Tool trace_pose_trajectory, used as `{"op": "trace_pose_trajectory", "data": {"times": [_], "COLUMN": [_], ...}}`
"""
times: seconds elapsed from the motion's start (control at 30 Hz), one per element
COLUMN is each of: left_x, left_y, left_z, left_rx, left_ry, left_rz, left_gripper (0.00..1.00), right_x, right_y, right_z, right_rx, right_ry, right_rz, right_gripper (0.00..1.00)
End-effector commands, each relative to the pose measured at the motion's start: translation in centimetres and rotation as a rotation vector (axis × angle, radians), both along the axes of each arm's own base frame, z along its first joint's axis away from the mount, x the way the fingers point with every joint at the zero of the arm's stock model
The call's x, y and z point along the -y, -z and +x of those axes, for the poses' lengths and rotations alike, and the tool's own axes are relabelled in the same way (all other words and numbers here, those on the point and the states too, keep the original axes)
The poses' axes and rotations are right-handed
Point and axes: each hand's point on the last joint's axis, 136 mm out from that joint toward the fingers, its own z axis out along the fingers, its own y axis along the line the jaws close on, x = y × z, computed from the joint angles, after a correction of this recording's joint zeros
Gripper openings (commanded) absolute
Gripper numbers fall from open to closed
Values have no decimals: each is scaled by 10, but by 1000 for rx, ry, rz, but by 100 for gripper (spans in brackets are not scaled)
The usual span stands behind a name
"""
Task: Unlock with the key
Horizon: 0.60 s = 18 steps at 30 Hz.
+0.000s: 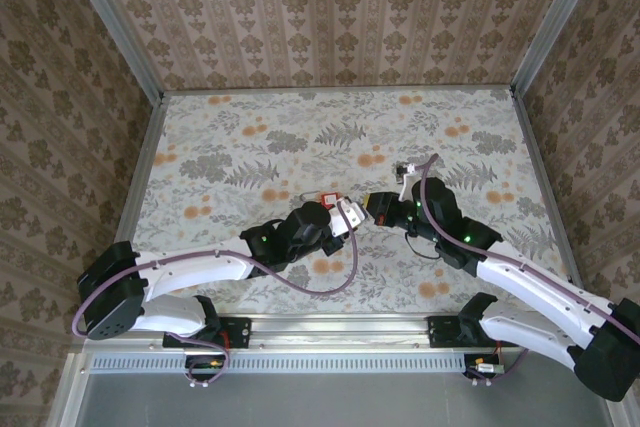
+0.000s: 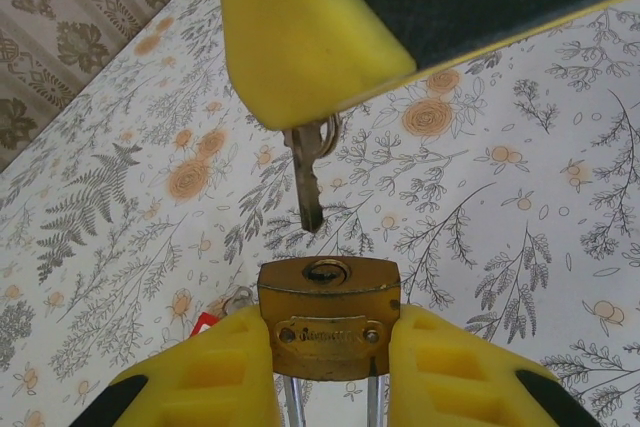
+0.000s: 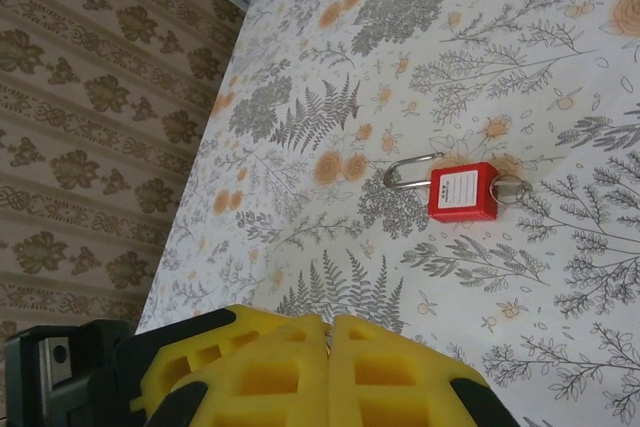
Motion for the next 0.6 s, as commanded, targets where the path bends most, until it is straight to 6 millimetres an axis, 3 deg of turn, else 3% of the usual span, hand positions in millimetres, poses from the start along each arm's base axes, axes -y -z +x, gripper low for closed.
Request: {"op": "trace_pose_trajectory", "data": {"times": [0.0,0.57], "left_x": [3,3], "left_y": [-17,-19], "left_z": [1,1], "left_rx": [48,61], "left_ry": [0,1], "left_rz": [-33,-33], "left_gripper": [24,24], "right_x": [-6,-8], "right_y": [-5,1], "right_z": [-3,-6], "right_rx": [-2,-33], "right_ry": [-18,-24], "right_rz": [40,63], "right_gripper": [0,0]}}
